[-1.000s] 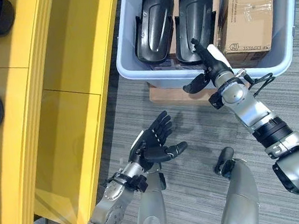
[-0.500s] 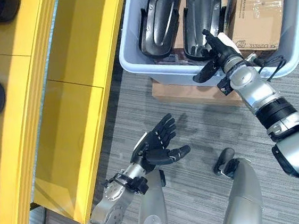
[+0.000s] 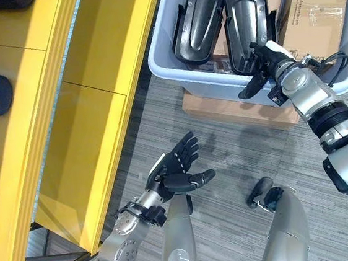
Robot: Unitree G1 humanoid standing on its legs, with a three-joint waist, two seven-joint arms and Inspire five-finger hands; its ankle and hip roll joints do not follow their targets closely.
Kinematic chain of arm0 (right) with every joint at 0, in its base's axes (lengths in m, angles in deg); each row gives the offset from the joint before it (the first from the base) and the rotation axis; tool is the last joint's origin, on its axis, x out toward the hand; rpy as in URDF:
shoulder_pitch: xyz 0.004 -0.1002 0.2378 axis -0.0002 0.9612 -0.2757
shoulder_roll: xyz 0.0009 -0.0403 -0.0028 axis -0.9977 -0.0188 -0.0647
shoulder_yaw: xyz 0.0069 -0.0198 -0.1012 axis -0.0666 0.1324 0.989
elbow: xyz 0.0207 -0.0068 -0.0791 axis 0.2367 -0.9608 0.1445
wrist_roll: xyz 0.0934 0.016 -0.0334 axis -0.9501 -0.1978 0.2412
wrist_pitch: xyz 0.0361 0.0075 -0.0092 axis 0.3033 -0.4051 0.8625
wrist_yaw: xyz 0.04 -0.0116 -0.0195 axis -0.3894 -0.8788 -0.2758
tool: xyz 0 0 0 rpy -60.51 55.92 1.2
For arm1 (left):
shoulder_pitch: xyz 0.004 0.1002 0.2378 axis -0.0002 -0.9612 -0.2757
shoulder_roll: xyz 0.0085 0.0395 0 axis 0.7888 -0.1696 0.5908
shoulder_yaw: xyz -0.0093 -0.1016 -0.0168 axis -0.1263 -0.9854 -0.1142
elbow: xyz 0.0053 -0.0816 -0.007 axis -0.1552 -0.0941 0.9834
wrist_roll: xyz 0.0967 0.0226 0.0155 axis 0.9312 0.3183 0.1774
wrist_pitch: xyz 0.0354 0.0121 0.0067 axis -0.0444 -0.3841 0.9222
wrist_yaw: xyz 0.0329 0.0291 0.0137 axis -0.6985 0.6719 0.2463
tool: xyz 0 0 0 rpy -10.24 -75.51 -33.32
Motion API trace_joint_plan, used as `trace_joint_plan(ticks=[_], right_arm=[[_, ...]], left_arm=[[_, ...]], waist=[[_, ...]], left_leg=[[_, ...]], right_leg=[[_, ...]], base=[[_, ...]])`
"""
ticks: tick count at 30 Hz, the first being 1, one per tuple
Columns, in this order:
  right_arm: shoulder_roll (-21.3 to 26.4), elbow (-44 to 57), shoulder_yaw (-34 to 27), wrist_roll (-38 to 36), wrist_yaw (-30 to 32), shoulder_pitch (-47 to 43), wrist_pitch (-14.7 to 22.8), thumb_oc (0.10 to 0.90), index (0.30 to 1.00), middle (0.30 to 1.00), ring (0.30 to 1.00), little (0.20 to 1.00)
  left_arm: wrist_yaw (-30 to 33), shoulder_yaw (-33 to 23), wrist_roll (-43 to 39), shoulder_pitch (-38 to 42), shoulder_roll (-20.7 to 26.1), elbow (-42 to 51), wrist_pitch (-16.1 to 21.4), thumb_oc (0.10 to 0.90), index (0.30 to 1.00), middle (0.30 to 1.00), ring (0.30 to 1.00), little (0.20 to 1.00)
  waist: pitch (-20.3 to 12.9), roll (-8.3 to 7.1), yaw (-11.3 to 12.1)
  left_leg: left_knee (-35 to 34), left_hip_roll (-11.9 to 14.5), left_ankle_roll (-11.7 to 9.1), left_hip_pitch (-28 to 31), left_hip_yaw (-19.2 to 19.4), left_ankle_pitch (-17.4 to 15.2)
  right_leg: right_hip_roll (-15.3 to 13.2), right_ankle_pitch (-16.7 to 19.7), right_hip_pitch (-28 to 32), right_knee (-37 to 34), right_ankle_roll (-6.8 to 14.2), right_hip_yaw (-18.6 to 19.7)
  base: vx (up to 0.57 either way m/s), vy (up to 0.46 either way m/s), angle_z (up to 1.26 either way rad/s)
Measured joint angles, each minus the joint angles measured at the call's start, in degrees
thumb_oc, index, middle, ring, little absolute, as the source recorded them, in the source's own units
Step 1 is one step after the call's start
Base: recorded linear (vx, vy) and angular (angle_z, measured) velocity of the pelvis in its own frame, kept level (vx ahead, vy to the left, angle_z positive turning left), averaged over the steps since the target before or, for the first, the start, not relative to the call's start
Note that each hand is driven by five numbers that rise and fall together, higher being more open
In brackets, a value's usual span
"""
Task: Move parts from the plastic box to the shelf.
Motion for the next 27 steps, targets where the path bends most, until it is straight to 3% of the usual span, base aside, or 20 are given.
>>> trace_joint_plan(ticks=[2,3,5,6,8,9,10,11,14,16,18,20,27], right_arm=[[0.22,-0.41,-0.09,-1.42,0.21,0.01,-0.03,0.9,1.0,1.0,1.0,1.0],[0.44,-0.51,-0.23,-2.14,0.15,0.17,-0.02,0.9,1.0,1.0,1.0,1.0],[1.54,-0.42,-0.61,-4.22,-0.08,0.88,-0.41,0.9,1.0,1.0,1.0,1.0],[2.39,-0.48,-0.83,-5.62,-0.1,1.54,-0.9,0.9,1.0,1.0,1.0,1.0],[3.24,-0.53,-1.25,-7.54,0.25,2.79,-1.67,0.9,1.0,1.0,1.0,1.0],[3.34,-1.03,-1.28,-8.39,0.39,2.98,-1.71,0.9,1.0,1.0,1.0,1.0],[2.27,-2.92,-1.5,-9.57,1.06,2.2,-1.29,0.9,1.0,1.0,1.0,1.0],[2.17,-3.16,-2.15,-10.12,1.6,2.18,-1.31,0.9,1.0,1.0,1.0,1.0],[0.79,-4.76,-3.41,-13.25,2.88,2.47,-1.42,0.9,1.0,1.0,1.0,1.0],[0.69,-4.66,-3.55,-14.79,3.43,2.44,-1.51,0.9,1.0,1.0,1.0,1.0],[-0.15,-4.52,-3.66,-15.66,3.5,3.01,-1.53,0.9,1.0,1.0,1.0,1.0],[-0.33,-4.31,-4.54,-15.65,5.0,4.63,-1.64,0.9,1.0,1.0,1.0,1.0],[-0.83,-4.35,-6.35,-16.34,9.13,6.52,-2.85,0.9,1.0,1.0,1.0,1.0]], left_arm=[[-0.24,-0.02,0.01,-0.65,0.25,0.05,-0.08,0.9,1.0,1.0,1.0,1.0],[-0.41,-0.01,0.01,-0.67,0.56,0.12,-0.2,0.9,1.0,1.0,1.0,1.0],[-0.53,0.04,0.01,-0.26,1.49,0.64,-0.8,0.9,1.0,1.0,1.0,1.0],[-0.57,0.15,0.03,0.27,1.75,1.29,-1.02,0.9,1.0,1.0,1.0,1.0],[-0.62,1.21,0.01,0.97,1.69,1.46,-0.94,0.9,1.0,1.0,1.0,1.0],[-0.64,1.75,0.0,1.46,1.69,1.21,-0.91,0.9,1.0,1.0,1.0,1.0],[-1.17,1.83,0.0,1.87,1.71,0.62,-0.55,0.9,1.0,1.0,1.0,1.0],[-1.27,1.88,0.01,1.91,1.75,0.2,-0.5,0.9,1.0,1.0,1.0,1.0],[-1.38,2.23,0.02,2.44,2.9,-0.91,-0.36,0.9,1.0,1.0,1.0,1.0],[-1.9,1.25,-0.06,2.0,3.68,-1.08,-0.02,0.9,1.0,1.0,1.0,1.0],[-2.11,-0.13,-0.05,0.84,4.02,-1.32,0.07,0.9,1.0,1.0,1.0,1.0],[-2.29,-0.47,-0.05,1.78,4.04,-1.4,0.12,0.9,1.0,1.0,1.0,1.0],[-2.3,0.15,0.03,3.81,4.02,-1.37,1.07,0.9,1.0,1.0,1.0,1.0]], waist=[[-0.01,-0.04,-0.22],[-0.01,-0.02,-0.9],[0.04,-0.11,-1.88],[0.12,-0.23,-2.36],[0.1,-0.28,-2.56],[0.12,-0.45,-2.4],[0.19,-0.71,-1.49],[0.23,-0.76,-1.13],[0.34,-1.02,1.49],[0.4,-1.31,1.65],[0.39,-1.28,3.77],[0.39,-1.2,3.76],[0.37,-1.17,4.1]], left_leg=[[0.1,0.05,0.86,0.34,0.34,-0.26],[-0.74,0.33,2.96,0.62,1.69,0.92],[-3.0,1.6,9.11,2.43,6.22,2.92],[1.66,2.04,9.17,1.51,7.56,2.87],[11.3,1.46,4.79,-0.93,10.13,-2.62],[12.44,-0.26,3.4,-1.32,8.73,-5.22],[12.87,-2.03,0.24,-2.95,2.96,-8.42],[11.81,-2.35,-0.54,-3.72,1.44,-8.9],[11.45,-2.89,-2.78,-4.7,-1.39,-5.51],[13.13,-3.55,-1.19,-4.92,-0.27,-5.78],[17.75,-2.49,0.61,-4.6,0.44,-9.81],[19.87,-2.48,-0.17,-3.81,0.79,-12.18],[18.46,-3.77,0.37,-3.12,0.1,-12.02]], right_leg=[[0.03,-1.24,0.13,1.25,0.08,-0.21],[-0.3,-1.4,0.89,1.77,-0.69,-1.07],[-1.59,-2.18,3.4,1.66,-1.53,-3.61],[-3.07,-3.18,4.77,1.99,-1.91,-3.96],[-3.25,-3.73,7.48,0.99,-1.73,-5.19],[-2.79,-3.51,8.09,-0.02,-1.15,-5.39],[-1.11,-2.36,8.09,-1.63,-1.87,-5.0],[-0.16,-1.93,8.03,-2.33,-2.18,-5.01],[2.8,-1.47,6.83,-2.68,-1.89,-2.22],[4.37,0.84,5.84,-4.29,0.75,0.5],[5.94,2.12,6.24,-5.14,1.19,3.36],[5.81,1.92,7.47,-4.6,1.75,3.48],[5.28,3.6,9.51,-7.82,3.44,2.9]], base=[[-0.01,-0.208,0.11],[0.03,-0.253,0.4],[0.07,-0.164,0.65],[0.06,-0.041,0.59],[0.14,0.067,0.39],[0.23,0.131,0.01],[0.23,0.111,-0.15],[0.22,0.101,-0.38],[0.19,0.158,-0.37],[0.2,0.26,-0.37],[0.18,0.121,-0.87],[0.08,0.047,-0.24],[0.05,0.015,0.08]])
